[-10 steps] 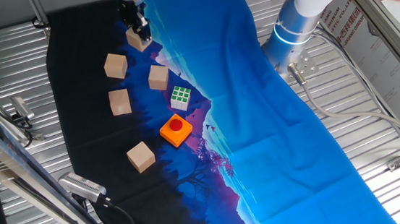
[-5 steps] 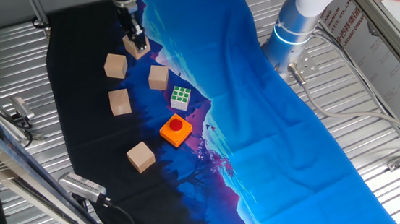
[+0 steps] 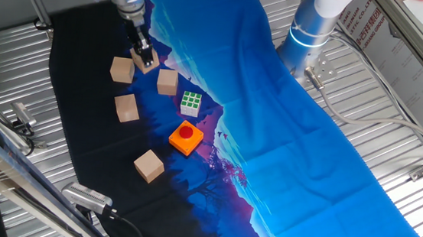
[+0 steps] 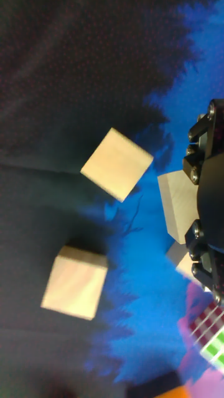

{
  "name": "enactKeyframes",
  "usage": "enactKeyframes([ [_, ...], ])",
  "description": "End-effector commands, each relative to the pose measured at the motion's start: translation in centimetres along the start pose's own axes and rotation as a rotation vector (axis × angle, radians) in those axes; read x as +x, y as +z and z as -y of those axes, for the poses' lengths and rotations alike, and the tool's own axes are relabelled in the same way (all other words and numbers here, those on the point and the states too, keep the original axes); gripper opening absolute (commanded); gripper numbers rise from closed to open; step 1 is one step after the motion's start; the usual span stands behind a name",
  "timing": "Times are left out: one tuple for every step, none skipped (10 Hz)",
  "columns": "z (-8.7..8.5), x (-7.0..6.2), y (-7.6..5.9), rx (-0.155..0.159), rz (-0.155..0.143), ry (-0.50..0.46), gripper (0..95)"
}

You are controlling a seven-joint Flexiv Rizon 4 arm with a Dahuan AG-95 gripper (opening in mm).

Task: Stack the blocks in a vertical line of five

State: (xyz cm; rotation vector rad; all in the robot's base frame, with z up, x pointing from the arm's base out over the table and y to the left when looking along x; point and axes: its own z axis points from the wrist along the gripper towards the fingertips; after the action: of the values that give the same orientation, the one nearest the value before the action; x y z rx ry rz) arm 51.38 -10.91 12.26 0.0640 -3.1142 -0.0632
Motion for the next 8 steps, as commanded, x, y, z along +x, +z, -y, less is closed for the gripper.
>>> enactKeyframes([
  [-1.9, -1.0, -0.7, -0.007, -0.008, 0.071, 0.0],
  [-2.5, -1.3, -0.9, -0.007, -0.009, 0.082, 0.0],
  [-3.2, -1.5, -1.1, -0.007, -0.009, 0.098, 0.0],
  [-4.4, -1.7, -1.0, -0.002, -0.009, 0.117, 0.0],
  [-5.2, -1.7, -0.9, -0.001, -0.008, 0.134, 0.0],
  [-6.4, -1.6, -0.6, 0.000, -0.006, 0.160, 0.0],
  [-7.1, -1.5, -0.4, -0.001, -0.004, 0.173, 0.0],
  [-7.8, -1.5, -0.3, 0.000, -0.003, 0.185, 0.0],
])
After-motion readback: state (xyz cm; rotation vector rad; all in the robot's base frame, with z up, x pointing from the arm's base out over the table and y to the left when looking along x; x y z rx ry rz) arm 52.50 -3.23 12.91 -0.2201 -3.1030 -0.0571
